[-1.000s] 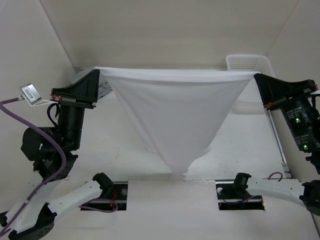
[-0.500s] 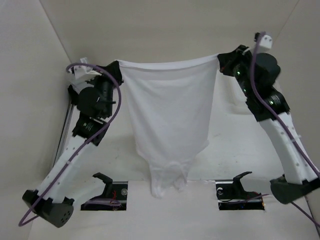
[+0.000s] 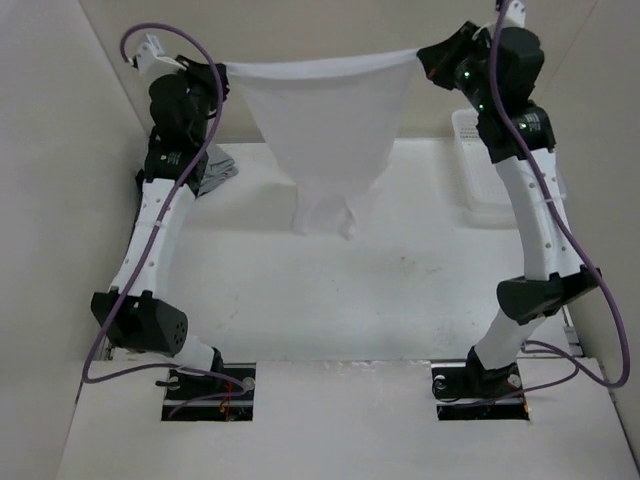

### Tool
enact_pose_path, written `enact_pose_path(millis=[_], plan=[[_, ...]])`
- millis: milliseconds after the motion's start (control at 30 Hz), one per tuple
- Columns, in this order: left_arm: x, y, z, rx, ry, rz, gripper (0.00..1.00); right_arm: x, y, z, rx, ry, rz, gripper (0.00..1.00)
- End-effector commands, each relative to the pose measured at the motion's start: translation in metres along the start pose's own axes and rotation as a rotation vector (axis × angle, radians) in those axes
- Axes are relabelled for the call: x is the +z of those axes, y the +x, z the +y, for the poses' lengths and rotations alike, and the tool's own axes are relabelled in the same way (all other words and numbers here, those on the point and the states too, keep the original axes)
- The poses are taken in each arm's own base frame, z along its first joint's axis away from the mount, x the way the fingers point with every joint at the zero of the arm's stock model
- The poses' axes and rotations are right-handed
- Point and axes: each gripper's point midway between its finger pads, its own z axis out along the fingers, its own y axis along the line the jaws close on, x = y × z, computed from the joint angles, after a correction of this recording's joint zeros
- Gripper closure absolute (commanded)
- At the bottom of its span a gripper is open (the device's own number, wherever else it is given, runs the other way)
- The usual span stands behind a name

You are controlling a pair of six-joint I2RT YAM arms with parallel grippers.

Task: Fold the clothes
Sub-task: Flatten the tank top out, then fold the tank top

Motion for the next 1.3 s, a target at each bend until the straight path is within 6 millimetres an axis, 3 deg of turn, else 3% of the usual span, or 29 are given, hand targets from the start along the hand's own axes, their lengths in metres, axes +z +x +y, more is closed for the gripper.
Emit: enact_pose_path(millis=[0,100,200,267,400,633,733,867,1000,1100,1267], plan=[[-0.062,-0.109,-0.080,-0.003,0.200,-0.222,0.97,-0.063,-0.080,0.054,-0.016,-0.132,-0.182,1.00],[-0.076,-0.108,-0.076,0.038,0.181,-0.241,0.97,-0.076,-0.070,0.047,-0.022,-0.110,-0.160,1.00],[-0.083,-0.081,-0.059,0.053,0.145,-0.207,0.97,-0.084,-0.041,0.026,-0.016,-0.069,-0.117,1.00],[-0.090,-0.053,-0.039,0.059,0.110,-0.173,0.97,-0.094,-0.012,0.009,-0.010,-0.046,-0.084,1.00],[-0.124,0.023,0.022,0.059,0.021,-0.088,0.97,-0.122,0.072,-0.034,0.020,0.016,0.011,1.00],[-0.229,0.138,0.148,0.072,-0.147,0.080,0.97,-0.189,0.229,-0.093,0.122,0.071,0.188,1.00],[-0.267,0.160,0.175,0.044,-0.193,0.158,0.97,-0.221,0.285,-0.106,0.163,0.084,0.293,1.00],[-0.303,0.174,0.182,0.021,-0.201,0.269,0.97,-0.269,0.346,-0.111,0.254,0.091,0.455,1.00],[-0.331,0.189,0.187,-0.056,-0.231,0.377,0.98,-0.313,0.381,-0.106,0.306,0.090,0.577,1.00],[-0.346,0.194,0.194,-0.115,-0.249,0.401,0.98,-0.337,0.390,-0.104,0.322,0.116,0.636,1.00],[-0.346,0.187,0.200,-0.132,-0.290,0.356,0.99,-0.346,0.386,-0.076,0.293,0.068,0.657,1.00]])
